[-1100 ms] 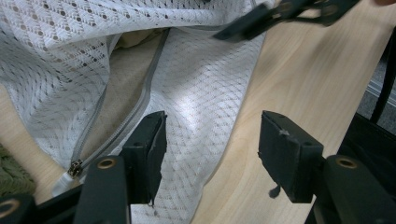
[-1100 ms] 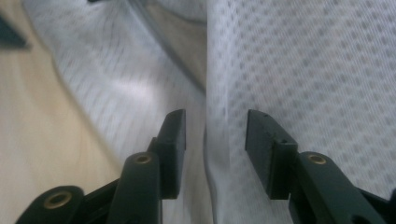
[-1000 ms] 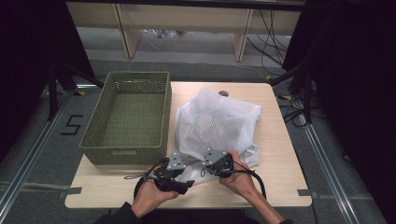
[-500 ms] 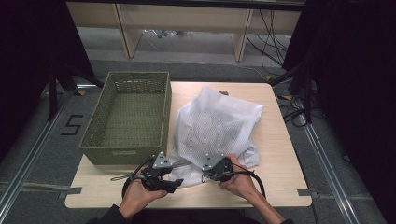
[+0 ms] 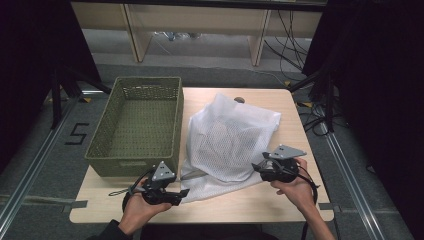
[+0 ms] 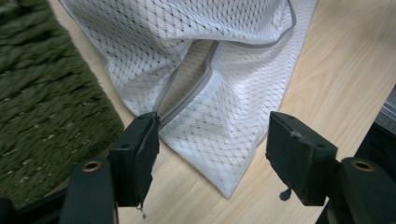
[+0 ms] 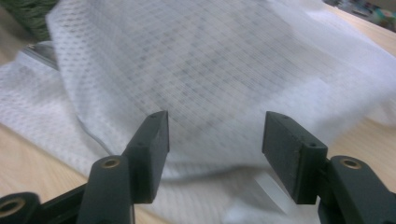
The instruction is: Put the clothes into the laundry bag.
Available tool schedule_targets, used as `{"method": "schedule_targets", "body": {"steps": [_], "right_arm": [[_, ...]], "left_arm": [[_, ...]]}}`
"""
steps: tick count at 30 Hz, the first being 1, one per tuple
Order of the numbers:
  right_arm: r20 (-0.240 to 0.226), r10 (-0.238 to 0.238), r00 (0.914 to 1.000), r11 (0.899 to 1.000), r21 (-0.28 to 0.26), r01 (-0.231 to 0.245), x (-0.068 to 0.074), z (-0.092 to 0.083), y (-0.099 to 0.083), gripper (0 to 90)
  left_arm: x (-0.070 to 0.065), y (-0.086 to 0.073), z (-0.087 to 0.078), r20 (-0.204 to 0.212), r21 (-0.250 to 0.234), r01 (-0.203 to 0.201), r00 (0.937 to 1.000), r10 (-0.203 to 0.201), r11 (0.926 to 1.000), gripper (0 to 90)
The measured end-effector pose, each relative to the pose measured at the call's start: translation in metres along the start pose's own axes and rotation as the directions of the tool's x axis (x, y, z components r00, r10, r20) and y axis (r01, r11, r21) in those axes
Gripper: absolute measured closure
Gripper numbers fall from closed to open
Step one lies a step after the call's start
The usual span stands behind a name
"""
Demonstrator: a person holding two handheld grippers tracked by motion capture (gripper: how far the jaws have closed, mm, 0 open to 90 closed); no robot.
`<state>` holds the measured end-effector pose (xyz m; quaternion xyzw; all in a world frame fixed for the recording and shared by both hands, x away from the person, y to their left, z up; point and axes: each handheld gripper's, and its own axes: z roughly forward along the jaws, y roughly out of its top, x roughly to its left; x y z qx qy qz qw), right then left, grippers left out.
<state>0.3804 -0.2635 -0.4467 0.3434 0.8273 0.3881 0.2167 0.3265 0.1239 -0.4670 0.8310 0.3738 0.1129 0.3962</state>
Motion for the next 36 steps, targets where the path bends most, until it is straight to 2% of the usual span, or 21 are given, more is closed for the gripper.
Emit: {"method": "schedule_targets", "body": {"steps": [2, 3, 4, 6, 7, 9, 12, 13, 14, 15, 16, 17, 18, 19, 21, 24, 26, 29, 33, 34, 36], "right_arm": [[0.0, 0.048, 0.9988, 0.999, -0.001, -0.048, -0.004, -0.006, -0.006, 40.5], [-0.001, 0.065, 0.9979, 0.998, 0.0, -0.065, -0.005, -0.009, -0.009, 40.1], [0.009, 0.071, 0.9974, 0.997, -0.009, -0.071, -0.006, -0.012, -0.011, 39.8], [-0.008, 0.107, 0.9942, 0.994, -0.006, -0.108, -0.005, -0.017, -0.017, 39.3], [-0.006, 0.123, 0.9923, 0.992, -0.001, -0.123, -0.003, -0.02, -0.019, 39.0], [0.007, 0.118, 0.993, 0.993, 0.0, -0.118, 0.0, -0.025, -0.024, 38.2], [-0.002, 0.15, 0.9886, 0.988, 0.022, -0.15, 0.013, -0.033, -0.032, 37.3], [-0.015, 0.128, 0.9916, 0.992, 0.018, -0.128, 0.016, -0.035, -0.034, 37.3], [-0.033, 0.144, 0.989, 0.989, 0.026, -0.144, 0.025, -0.04, -0.037, 37.1], [-0.037, 0.145, 0.9887, 0.989, 0.022, -0.144, 0.028, -0.041, -0.038, 36.6], [-0.043, 0.124, 0.9913, 0.992, 0.021, -0.123, 0.029, -0.043, -0.04, 36.1], [-0.07, 0.127, 0.9894, 0.992, 0.033, -0.125, 0.033, -0.045, -0.042, 36.1], [-0.05, 0.141, 0.9888, 0.99, 0.036, -0.139, 0.036, -0.048, -0.044, 36.1], [-0.051, 0.144, 0.9883, 0.989, 0.036, -0.142, 0.039, -0.05, -0.046, 36.0], [-0.05, 0.128, 0.9905, 0.991, 0.031, -0.127, 0.041, -0.054, -0.05, 35.5], [-0.054, 0.166, 0.9847, 0.985, 0.061, -0.162, 0.046, -0.053, -0.056, 35.5], [-0.072, 0.153, 0.9856, 0.986, 0.078, -0.148, 0.045, -0.049, -0.057, 35.5], [-0.066, 0.13, 0.9893, 0.989, 0.078, -0.125, 0.045, -0.046, -0.058, 35.3], [-0.058, 0.153, 0.9865, 0.985, 0.086, -0.148, 0.044, -0.047, -0.058, 35.3], [-0.054, 0.136, 0.9893, 0.988, 0.077, -0.132, 0.042, -0.046, -0.058, 35.3], [-0.049, 0.141, 0.9888, 0.987, 0.082, -0.137, 0.042, -0.047, -0.059, 35.3]], "left_arm": [[0.0, -0.001, -0.001, 0.009, -0.025, 0.007, 0.9999, -0.007, 0.9997, 33.0], [0.001, -0.001, -0.002, 0.0, -0.016, 0.01, 0.9999, -0.01, 0.9998, 32.1], [0.001, -0.002, -0.002, 0.016, -0.028, 0.014, 0.9998, -0.014, 0.9995, 31.0], [-0.001, -0.003, -0.003, 0.021, -0.035, 0.014, 0.9997, -0.013, 0.9993, 29.0], [-0.001, -0.004, -0.003, 0.032, -0.04, 0.01, 0.9995, -0.008, 0.9992, 28.0], [-0.003, -0.006, -0.003, 0.047, -0.054, 0.009, 0.9989, -0.006, 0.9985, 24.8], [-0.007, -0.008, -0.005, 0.049, -0.045, -0.006, 0.9988, 0.008, 0.999, 19.9], [-0.008, -0.01, -0.006, 0.048, -0.039, -0.023, 0.9985, 0.025, 0.999, 19.1], [-0.009, -0.01, -0.006, 0.054, -0.036, -0.023, 0.9982, 0.025, 0.9991, 19.5], [-0.01, -0.011, -0.005, 0.051, -0.037, -0.025, 0.9983, 0.027, 0.999, 19.8], [-0.012, -0.012, -0.006, 0.05, -0.032, -0.03, 0.9983, 0.031, 0.999, 19.8], [-0.015, -0.013, -0.006, 0.053, -0.037, -0.026, 0.9982, 0.027, 0.999, 19.7], [-0.017, -0.013, -0.006, 0.062, -0.039, -0.027, 0.9976, 0.029, 0.9989, 19.7], [-0.018, -0.014, -0.007, 0.063, -0.031, -0.045, 0.9969, 0.046, 0.9985, 19.7], [-0.022, -0.014, -0.008, 0.067, -0.022, -0.063, 0.9956, 0.065, 0.9977, 20.5], [-0.025, -0.014, -0.006, 0.064, -0.021, -0.074, 0.9951, 0.075, 0.9971, 21.2], [-0.025, -0.014, -0.005, 0.062, -0.02, -0.068, 0.9957, 0.069, 0.9975, 21.2], [-0.024, -0.013, -0.006, 0.052, -0.017, -0.073, 0.9959, 0.073, 0.9972, 21.2], [-0.022, -0.013, -0.006, 0.054, -0.024, -0.064, 0.9964, 0.066, 0.9976, 21.2], [-0.022, -0.013, -0.006, 0.051, -0.022, -0.065, 0.9965, 0.066, 0.9976, 21.2], [-0.023, -0.013, -0.006, 0.053, -0.028, -0.056, 0.997, 0.057, 0.9981, 21.2]]}}
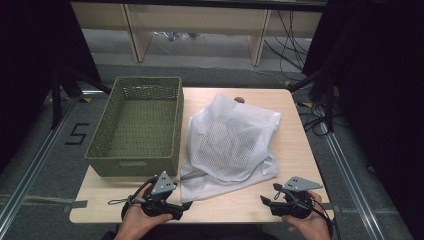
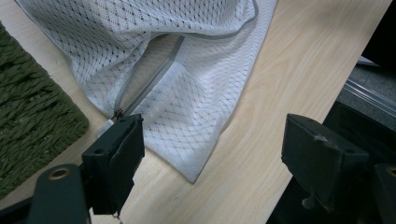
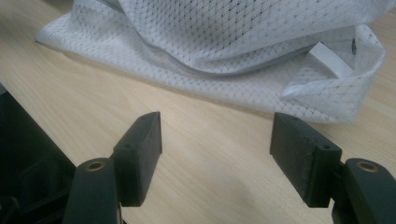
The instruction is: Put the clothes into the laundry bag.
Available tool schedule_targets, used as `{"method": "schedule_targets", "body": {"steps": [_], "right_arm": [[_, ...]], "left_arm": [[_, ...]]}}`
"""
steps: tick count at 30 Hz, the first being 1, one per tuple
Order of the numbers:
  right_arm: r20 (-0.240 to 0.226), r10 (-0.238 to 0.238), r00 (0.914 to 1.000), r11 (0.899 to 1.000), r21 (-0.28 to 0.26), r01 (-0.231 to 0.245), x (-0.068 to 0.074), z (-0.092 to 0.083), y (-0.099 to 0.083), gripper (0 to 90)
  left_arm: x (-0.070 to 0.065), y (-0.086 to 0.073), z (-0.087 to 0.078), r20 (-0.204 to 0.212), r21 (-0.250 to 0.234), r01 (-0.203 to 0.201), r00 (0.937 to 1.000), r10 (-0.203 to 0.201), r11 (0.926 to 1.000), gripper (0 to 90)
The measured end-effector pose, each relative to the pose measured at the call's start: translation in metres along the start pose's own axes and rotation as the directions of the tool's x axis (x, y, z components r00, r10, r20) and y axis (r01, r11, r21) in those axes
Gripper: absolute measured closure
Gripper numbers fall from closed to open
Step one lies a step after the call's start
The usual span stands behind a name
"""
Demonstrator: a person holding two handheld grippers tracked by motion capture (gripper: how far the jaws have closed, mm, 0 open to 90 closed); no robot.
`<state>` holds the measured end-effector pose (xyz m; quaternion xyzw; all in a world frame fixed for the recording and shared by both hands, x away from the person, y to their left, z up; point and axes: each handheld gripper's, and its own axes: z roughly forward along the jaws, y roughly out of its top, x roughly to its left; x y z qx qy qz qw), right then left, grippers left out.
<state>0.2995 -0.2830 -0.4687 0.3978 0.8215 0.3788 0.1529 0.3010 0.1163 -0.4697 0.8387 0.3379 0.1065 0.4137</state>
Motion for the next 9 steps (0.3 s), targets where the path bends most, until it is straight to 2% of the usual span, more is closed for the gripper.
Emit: {"method": "schedule_targets", "body": {"steps": [5, 6, 9], "right_arm": [[-0.005, -0.009, 0.9999, 1.0, 0.003, 0.009, 0.0001, 0.0008, 0.0002, 35.1], [-0.005, 0.004, 1.0, 1.0, 0.007, -0.004, 0.0009, 0.0006, 0.0001, 35.1], [-0.005, 0.003, 1.0, 1.0, 0.007, -0.003, 0.0005, 0.0008, -0.0001, 35.0]], "left_arm": [[0.002, 0.0001, 0.0008, -0.001, 0.003, -0.012, 0.9999, 0.012, 0.9999, 21.4], [0.0021, 0.0001, 0.001, -0.002, 0.001, -0.008, 1.0, 0.008, 1.0, 21.4], [0.004, 0.0007, 0.0, -0.02, 0.016, -0.015, 0.9997, 0.015, 0.9998, 21.4]]}}
